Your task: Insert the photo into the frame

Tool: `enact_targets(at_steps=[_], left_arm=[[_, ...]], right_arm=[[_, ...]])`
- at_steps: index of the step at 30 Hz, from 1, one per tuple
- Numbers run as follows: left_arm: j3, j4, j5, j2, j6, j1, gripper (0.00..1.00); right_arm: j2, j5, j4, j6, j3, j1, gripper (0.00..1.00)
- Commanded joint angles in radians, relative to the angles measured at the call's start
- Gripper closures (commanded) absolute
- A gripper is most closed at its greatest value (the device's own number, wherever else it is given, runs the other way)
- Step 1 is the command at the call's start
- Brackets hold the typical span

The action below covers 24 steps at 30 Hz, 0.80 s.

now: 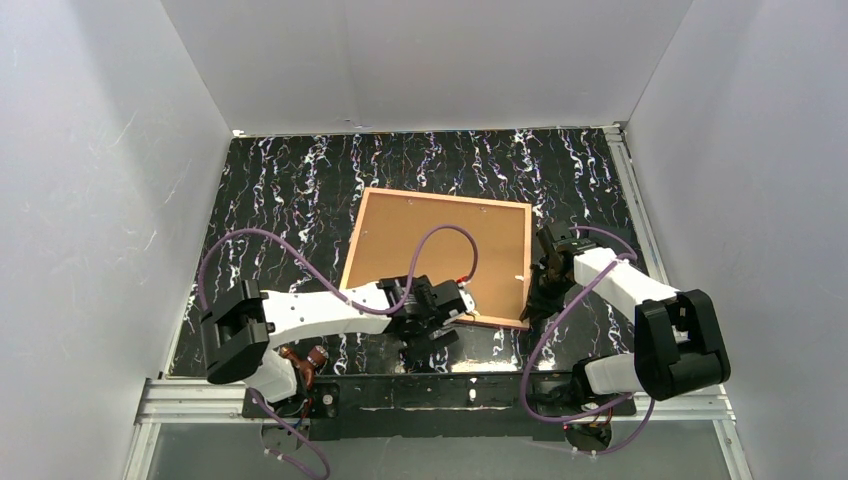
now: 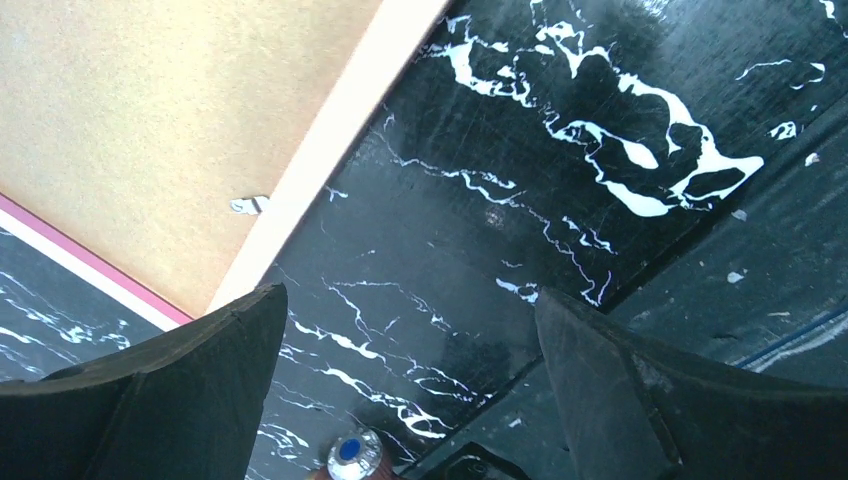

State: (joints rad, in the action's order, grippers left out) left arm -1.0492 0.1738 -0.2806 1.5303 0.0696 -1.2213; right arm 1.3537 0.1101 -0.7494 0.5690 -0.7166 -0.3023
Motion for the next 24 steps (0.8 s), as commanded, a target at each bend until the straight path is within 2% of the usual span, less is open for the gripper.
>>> enact_targets(at_steps=[1,8,18,21,24], left_arm=[[-0.023,0.048,-0.1,0.032,-0.06,-0.053,0.06],[-0.011,-0.036,-0.296,0.063,-0.14,-0.137,0.08],[-0.004,-0.161,-0.505,0.149,-0.191,-0.16,0.14],[-0.001,-0.195,-0.563,0.168,-0.183,-0.162,0.19],[-0.009,-0.205,-0.644,0.198,-0.183,-0.167,0.32]], right_arm=[[-0.035,-0.036,-0.019,0.044,-0.016,0.006,0.99],[-0.104,0.014,-0.102,0.034,-0.095,0.006,0.99],[-0.186,0.1,-0.178,0.035,-0.171,0.006,0.99],[-0.198,0.124,-0.186,0.036,-0.186,0.006,0.99],[-0.203,0.134,-0.19,0.037,-0.193,0.006,0.99]])
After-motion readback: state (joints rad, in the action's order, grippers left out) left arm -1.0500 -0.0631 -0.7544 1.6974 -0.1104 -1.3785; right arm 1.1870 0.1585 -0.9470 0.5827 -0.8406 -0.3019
